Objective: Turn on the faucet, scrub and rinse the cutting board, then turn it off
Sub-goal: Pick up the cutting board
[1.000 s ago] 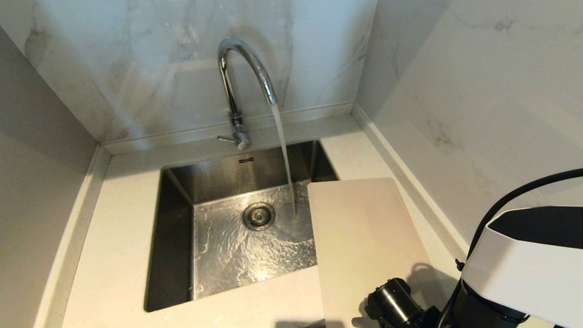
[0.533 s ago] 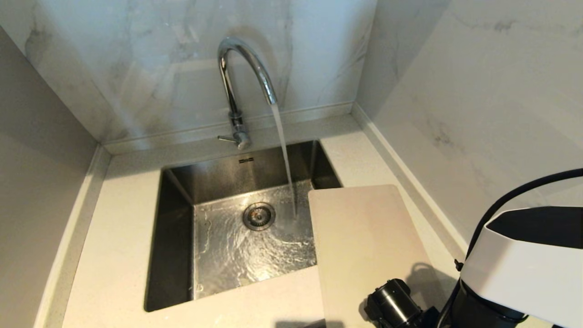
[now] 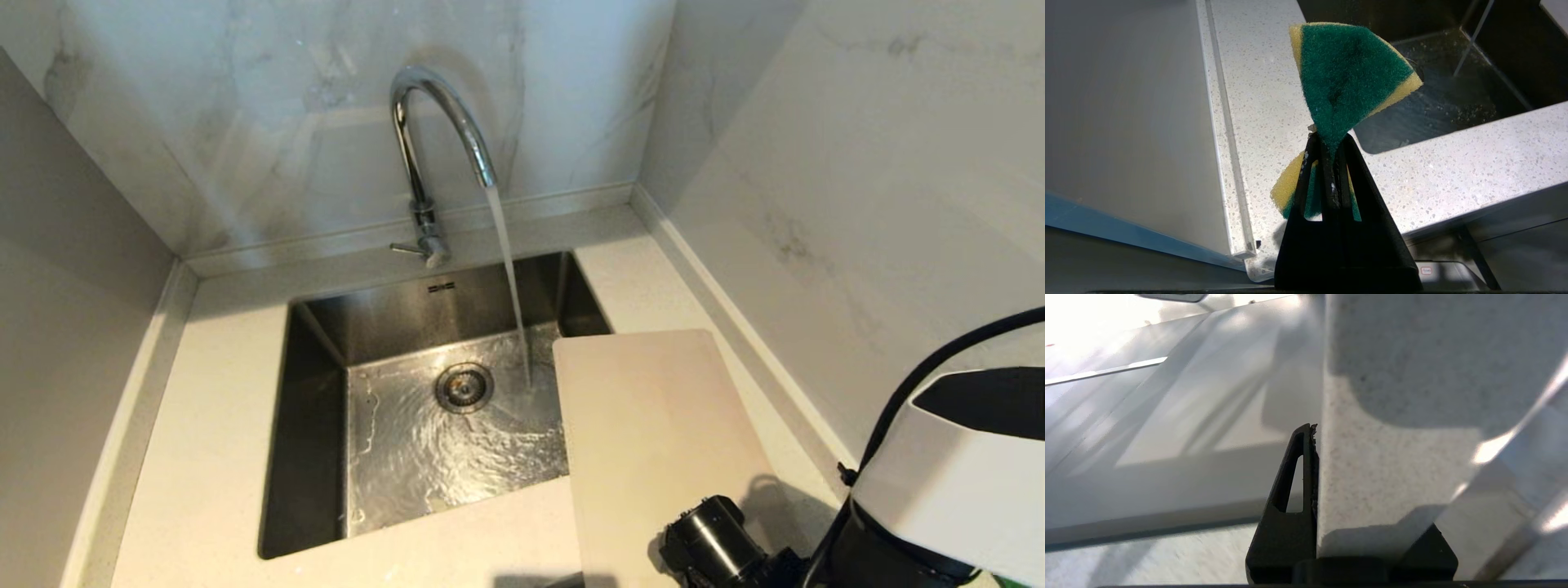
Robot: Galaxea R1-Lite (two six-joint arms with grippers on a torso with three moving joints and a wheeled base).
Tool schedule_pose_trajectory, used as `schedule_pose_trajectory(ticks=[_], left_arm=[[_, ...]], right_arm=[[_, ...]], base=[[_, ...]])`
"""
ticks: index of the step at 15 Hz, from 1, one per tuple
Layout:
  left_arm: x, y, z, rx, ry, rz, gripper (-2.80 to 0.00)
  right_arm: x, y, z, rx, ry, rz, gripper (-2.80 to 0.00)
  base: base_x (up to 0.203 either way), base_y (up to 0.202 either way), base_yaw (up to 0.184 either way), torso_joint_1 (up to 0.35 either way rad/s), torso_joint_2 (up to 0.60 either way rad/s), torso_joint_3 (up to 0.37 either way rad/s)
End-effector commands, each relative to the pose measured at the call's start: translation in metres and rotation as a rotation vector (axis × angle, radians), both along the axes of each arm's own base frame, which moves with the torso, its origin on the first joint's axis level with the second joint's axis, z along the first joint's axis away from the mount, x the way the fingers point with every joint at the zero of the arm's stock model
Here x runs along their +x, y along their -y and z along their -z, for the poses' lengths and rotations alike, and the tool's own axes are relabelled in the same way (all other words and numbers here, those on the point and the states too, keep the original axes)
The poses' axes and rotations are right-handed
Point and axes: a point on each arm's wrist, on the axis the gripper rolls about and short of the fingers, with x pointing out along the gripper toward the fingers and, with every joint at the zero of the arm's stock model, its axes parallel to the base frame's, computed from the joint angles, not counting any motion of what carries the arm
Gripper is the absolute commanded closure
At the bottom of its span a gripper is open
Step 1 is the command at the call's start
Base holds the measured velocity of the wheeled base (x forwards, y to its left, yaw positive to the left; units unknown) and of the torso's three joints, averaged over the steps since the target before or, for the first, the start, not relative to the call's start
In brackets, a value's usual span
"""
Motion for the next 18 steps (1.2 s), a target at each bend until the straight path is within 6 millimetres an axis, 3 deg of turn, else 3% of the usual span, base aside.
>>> schedule_pose_trajectory(ticks=[1, 13, 18], left_arm=[[0.000, 0.000, 0.000, 0.000, 0.001, -0.002, 0.00], [0.000, 0.000, 0.000, 0.001, 0.001, 0.000, 0.00], [0.000, 0.000, 0.000, 0.000, 0.001, 0.000, 0.00]], right_arm=[[-0.005, 0.002, -0.019, 0.026, 0.053, -0.008, 0.00], [-0.028, 0.015, -0.088, 0.040, 0.151, -0.007, 0.00], [-0.031, 0.017, -0.106, 0.051, 0.212, -0.035, 0.00]], base=[[0.000, 0.000, 0.000, 0.000, 0.00, 0.000], [0.000, 0.000, 0.000, 0.000, 0.00, 0.000], [0.000, 0.000, 0.000, 0.000, 0.00, 0.000]])
